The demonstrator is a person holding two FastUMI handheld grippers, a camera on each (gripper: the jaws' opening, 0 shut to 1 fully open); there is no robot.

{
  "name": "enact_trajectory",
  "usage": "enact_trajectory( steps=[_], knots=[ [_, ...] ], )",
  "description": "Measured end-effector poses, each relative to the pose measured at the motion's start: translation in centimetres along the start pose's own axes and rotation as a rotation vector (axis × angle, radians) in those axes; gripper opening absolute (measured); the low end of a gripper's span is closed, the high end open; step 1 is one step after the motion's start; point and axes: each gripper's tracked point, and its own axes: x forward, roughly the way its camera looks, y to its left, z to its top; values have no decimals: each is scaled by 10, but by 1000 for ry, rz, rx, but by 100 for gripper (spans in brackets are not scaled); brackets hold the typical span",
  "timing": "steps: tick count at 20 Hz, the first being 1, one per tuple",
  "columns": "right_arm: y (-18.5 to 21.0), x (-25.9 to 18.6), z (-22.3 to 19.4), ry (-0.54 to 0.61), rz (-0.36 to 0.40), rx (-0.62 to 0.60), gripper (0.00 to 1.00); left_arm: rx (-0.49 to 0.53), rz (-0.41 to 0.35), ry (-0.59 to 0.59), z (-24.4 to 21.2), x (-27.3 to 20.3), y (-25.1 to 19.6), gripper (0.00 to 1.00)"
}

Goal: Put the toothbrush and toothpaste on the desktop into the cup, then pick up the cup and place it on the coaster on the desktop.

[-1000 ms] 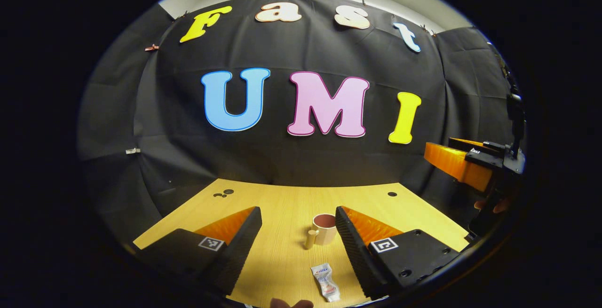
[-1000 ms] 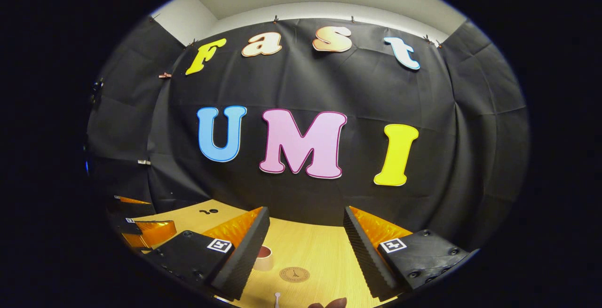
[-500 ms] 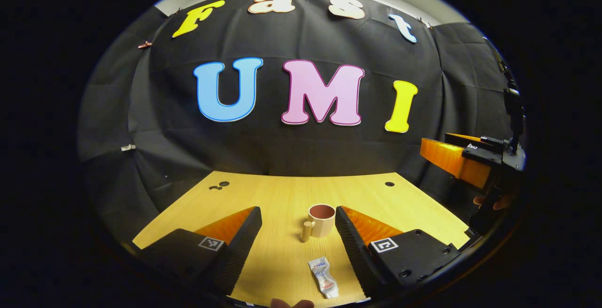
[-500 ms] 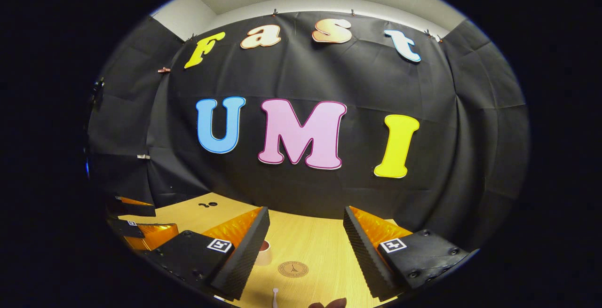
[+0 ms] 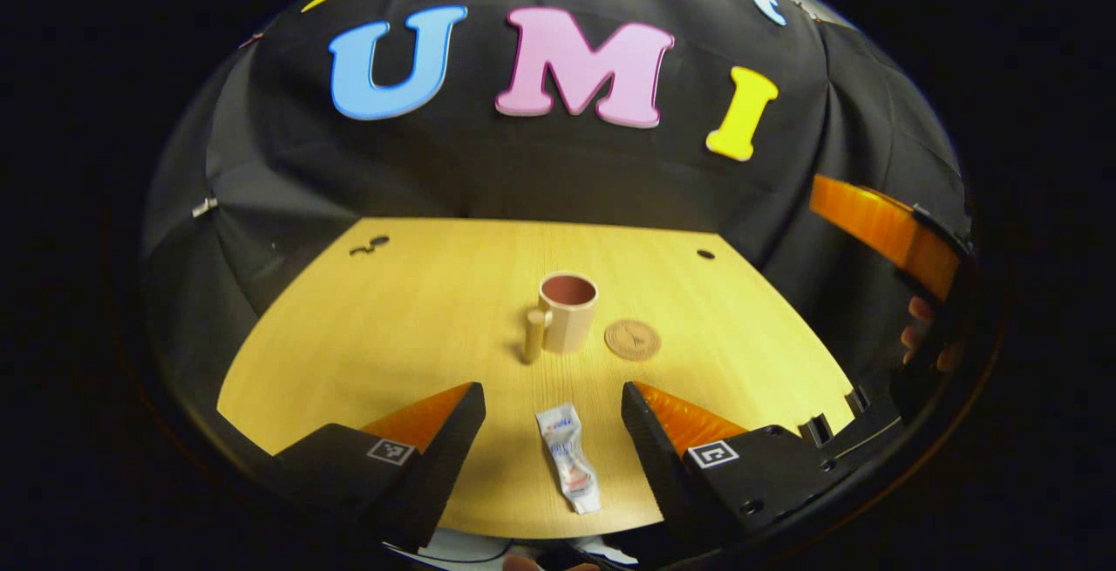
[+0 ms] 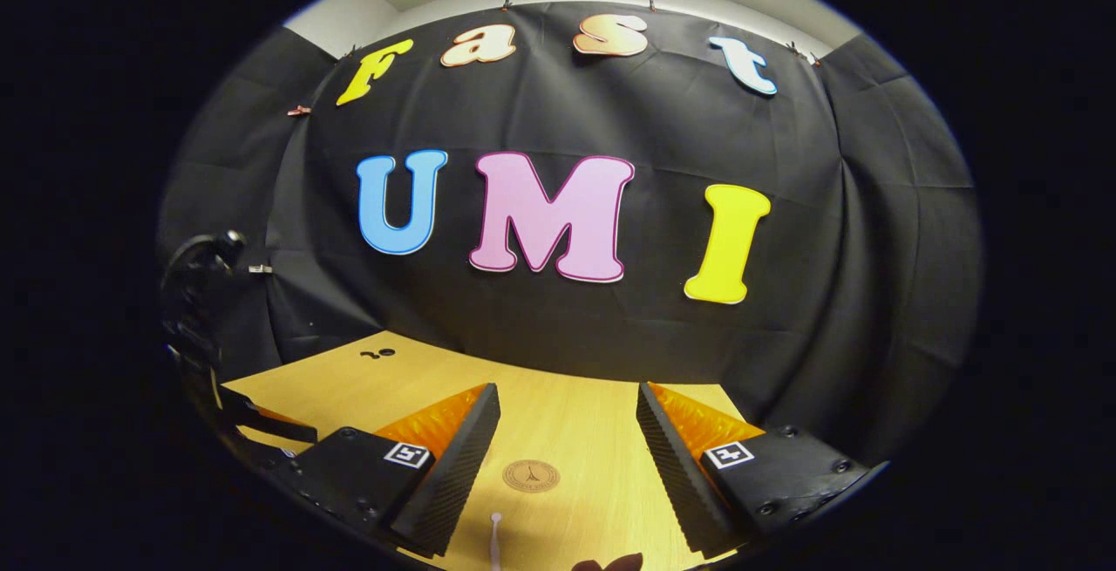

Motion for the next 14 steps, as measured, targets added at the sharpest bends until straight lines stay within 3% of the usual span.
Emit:
enact_trajectory(
  steps=[7, 14],
  knots=[
    [-24, -1, -29, 83, -11, 7, 97, -49, -52, 242, -56, 50, -14, 89],
    [-52, 5, -59, 155, -20, 24, 97, -70, -9, 455, -100, 83, -7, 81]
  ],
)
